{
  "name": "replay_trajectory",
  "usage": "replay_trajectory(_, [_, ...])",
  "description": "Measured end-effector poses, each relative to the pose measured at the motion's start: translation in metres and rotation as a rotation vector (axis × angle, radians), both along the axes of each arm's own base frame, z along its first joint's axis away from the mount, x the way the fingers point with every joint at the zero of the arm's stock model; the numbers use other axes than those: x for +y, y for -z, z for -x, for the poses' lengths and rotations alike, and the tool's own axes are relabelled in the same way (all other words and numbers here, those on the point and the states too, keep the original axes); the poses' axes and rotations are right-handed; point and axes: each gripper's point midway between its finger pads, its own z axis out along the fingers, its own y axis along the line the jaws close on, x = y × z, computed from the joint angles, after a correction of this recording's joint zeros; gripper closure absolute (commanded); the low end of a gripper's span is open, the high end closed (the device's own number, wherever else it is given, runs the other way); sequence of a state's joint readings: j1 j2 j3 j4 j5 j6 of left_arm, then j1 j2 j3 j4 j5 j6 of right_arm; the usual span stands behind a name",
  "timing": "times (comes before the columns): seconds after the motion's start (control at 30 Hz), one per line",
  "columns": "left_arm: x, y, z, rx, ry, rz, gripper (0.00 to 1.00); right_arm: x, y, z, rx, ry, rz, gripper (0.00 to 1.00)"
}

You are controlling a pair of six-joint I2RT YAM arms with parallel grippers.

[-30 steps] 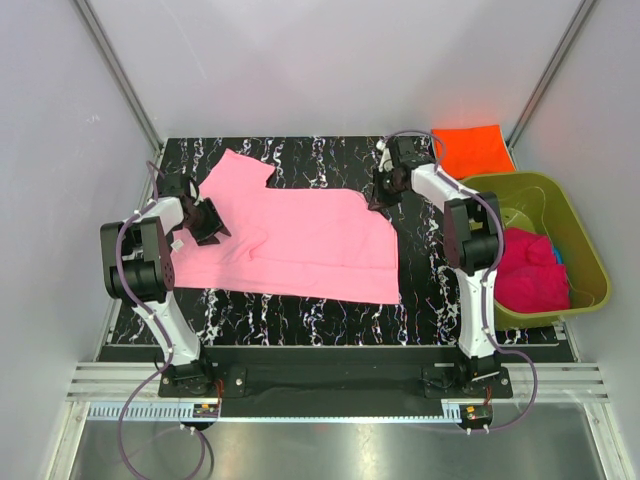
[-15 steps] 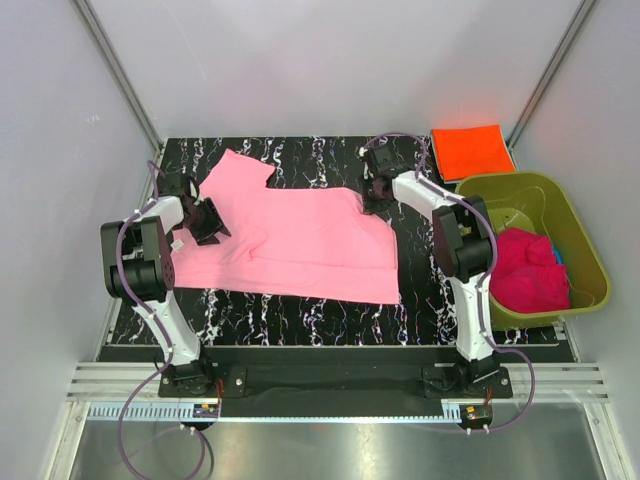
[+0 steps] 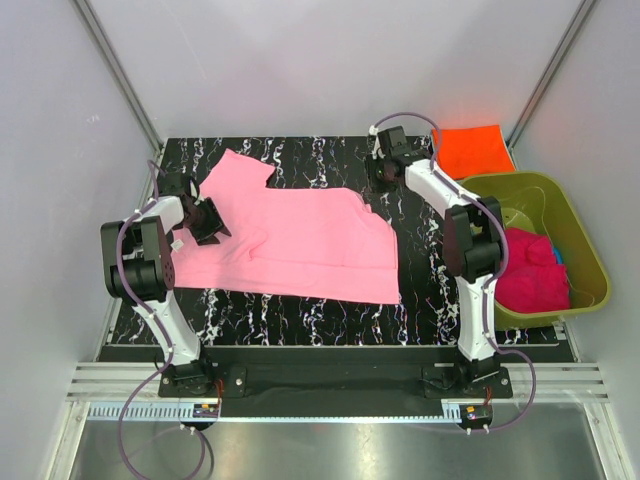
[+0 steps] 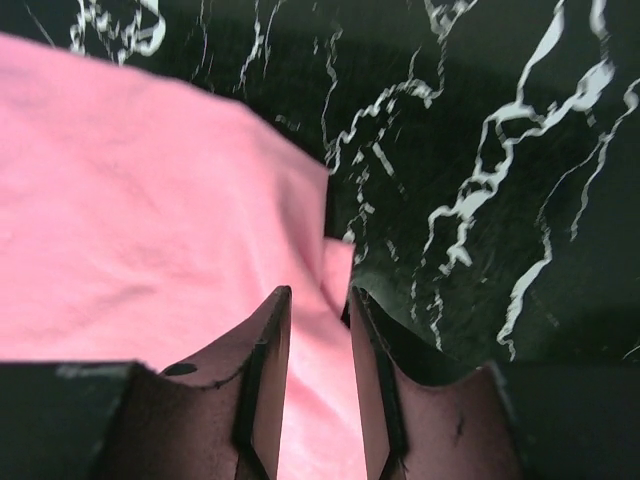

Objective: Fold and stack the t-shirts
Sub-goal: Fold the tshirt

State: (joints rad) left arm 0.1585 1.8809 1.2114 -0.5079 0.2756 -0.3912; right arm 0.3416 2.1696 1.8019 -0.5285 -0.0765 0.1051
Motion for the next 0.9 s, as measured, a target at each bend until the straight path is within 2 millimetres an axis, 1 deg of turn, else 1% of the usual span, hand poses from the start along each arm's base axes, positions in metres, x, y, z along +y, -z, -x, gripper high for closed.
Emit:
replay_trajectory(0.13, [0.0, 0.0, 0.0, 0.001, 0.001, 0.0, 0.51, -0.007, -0.005, -0.014, -0.018, 0.004, -0.02, 0.63])
replay_trajectory(0.23, [0.0, 0.0, 0.0, 0.006, 0.001, 0.001, 0.51, -0.007, 0.002, -0.016, -0.002, -0.015, -0.034, 0.63])
replay_trajectory(0.47, [0.0, 0.0, 0.0, 0.008, 0.003, 0.0, 0.51, 0.002, 0.037, -0.006, 0.102, -0.079, -0.061, 0.64])
replay_trajectory(0.57, [0.0, 0.0, 0.0, 0.008, 0.003, 0.0, 0.51, 0.004, 0.045, -0.003, 0.128, -0.096, -0.063, 0.64])
replay_trajectory(0.7, [0.0, 0.0, 0.0, 0.008, 0.004, 0.0, 0.51, 0.004, 0.051, 0.001, 0.15, -0.103, -0.06, 0.64])
replay_trajectory(0.9, [0.0, 0.0, 0.0, 0.008, 0.004, 0.0, 0.51, 0.004, 0.051, 0.002, 0.153, -0.108, -0.058, 0.67])
